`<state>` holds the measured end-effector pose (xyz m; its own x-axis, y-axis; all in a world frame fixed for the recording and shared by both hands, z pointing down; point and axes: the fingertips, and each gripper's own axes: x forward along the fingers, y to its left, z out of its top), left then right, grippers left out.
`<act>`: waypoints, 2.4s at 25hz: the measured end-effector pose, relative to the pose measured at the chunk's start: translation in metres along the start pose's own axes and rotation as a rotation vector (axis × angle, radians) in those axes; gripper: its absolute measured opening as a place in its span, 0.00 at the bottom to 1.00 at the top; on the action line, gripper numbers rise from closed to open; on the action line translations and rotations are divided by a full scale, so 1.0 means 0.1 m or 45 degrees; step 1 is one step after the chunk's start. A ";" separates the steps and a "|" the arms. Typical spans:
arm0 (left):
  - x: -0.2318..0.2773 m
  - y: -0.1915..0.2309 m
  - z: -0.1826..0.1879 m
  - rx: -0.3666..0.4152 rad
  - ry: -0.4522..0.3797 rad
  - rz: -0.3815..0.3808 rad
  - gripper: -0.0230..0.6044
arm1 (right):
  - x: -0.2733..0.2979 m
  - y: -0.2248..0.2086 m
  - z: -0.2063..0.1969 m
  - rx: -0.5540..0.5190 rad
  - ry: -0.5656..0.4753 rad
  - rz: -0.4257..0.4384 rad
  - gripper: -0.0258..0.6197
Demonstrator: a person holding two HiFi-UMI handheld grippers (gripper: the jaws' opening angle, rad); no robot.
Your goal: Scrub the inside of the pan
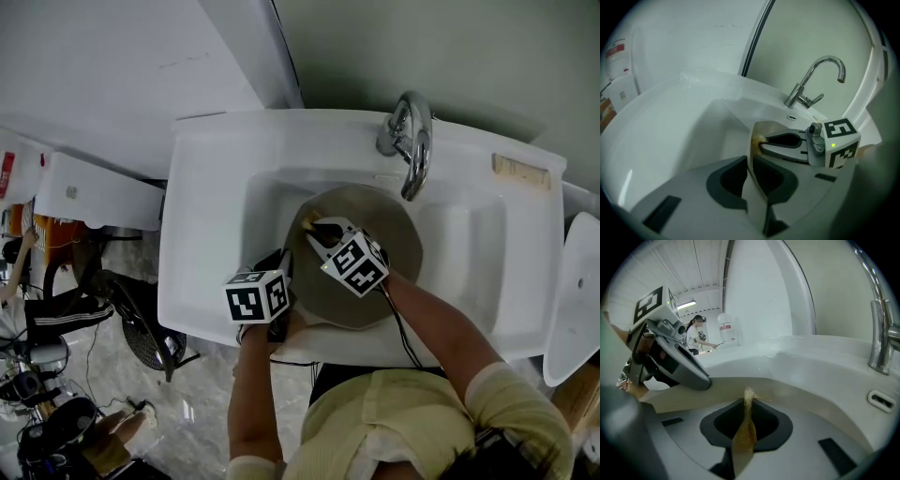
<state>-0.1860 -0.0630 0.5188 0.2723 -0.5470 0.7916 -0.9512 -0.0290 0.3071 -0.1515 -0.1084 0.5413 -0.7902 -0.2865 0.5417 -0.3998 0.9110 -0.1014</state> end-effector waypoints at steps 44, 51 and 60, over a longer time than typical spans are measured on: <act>0.01 0.03 0.00 -0.034 -0.006 -0.007 0.18 | -0.60 1.17 -0.76 -0.196 0.543 0.827 0.14; 0.02 0.03 0.00 -0.029 -0.006 -0.012 0.18 | -0.85 1.23 -0.94 -0.224 0.651 0.940 0.14; 0.02 0.03 0.00 -0.033 -0.001 -0.025 0.18 | -1.12 1.23 -1.06 -0.262 0.818 1.048 0.14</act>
<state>-0.1883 -0.0646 0.5215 0.2910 -0.5470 0.7850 -0.9415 -0.0179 0.3366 -0.0628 0.0669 0.5571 -0.3641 0.5961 0.7156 0.2795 0.8028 -0.5266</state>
